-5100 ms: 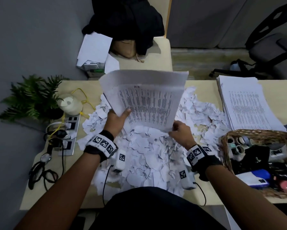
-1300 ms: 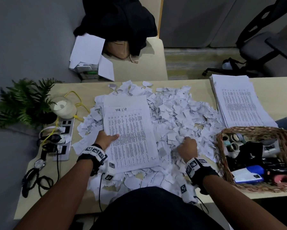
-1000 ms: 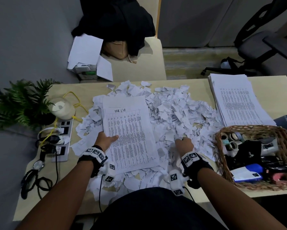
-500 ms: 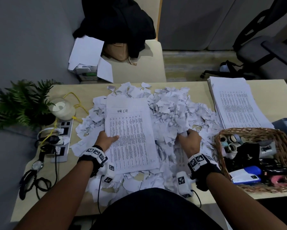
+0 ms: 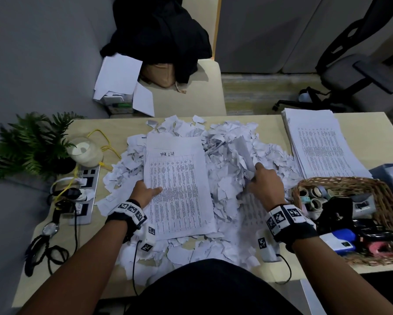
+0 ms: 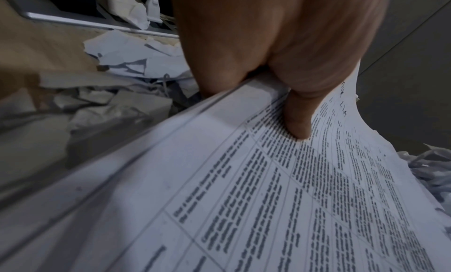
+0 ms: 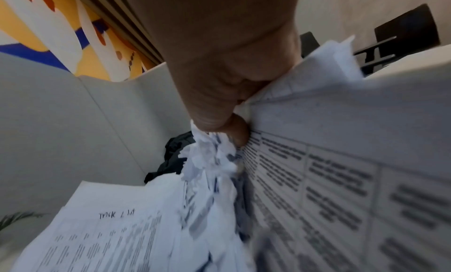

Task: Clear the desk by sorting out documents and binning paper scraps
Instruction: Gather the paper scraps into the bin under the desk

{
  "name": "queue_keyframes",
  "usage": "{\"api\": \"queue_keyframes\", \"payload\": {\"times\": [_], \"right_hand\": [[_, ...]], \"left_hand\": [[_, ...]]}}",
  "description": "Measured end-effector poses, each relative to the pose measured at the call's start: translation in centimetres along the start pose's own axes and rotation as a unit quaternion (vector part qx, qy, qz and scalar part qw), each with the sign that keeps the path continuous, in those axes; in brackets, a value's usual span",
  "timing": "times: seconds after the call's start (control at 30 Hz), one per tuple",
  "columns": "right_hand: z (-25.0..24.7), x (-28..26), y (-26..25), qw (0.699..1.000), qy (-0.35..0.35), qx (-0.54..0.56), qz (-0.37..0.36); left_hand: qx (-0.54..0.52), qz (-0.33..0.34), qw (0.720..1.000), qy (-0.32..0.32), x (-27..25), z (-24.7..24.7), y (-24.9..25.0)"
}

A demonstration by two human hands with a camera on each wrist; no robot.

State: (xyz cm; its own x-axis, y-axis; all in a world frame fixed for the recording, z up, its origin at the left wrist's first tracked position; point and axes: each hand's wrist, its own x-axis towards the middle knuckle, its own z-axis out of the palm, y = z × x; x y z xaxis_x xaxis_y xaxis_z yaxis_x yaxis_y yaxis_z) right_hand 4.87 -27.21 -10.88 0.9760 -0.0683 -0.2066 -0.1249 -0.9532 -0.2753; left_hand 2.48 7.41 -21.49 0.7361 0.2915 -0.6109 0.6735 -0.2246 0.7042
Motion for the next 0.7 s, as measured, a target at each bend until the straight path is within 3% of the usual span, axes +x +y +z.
{"api": "queue_keyframes", "payload": {"times": [0.37, 0.7], "right_hand": [[-7.5, -0.5, -0.2, 0.994, 0.065, -0.079, 0.028], [-14.4, -1.1, -2.4, 0.986, 0.133, -0.096, 0.015]], "left_hand": [[-0.024, 0.017, 1.000, 0.009, -1.3, 0.1, 1.2], [-0.070, -0.013, 0.997, -0.021, -1.3, 0.0, 1.4]]}}
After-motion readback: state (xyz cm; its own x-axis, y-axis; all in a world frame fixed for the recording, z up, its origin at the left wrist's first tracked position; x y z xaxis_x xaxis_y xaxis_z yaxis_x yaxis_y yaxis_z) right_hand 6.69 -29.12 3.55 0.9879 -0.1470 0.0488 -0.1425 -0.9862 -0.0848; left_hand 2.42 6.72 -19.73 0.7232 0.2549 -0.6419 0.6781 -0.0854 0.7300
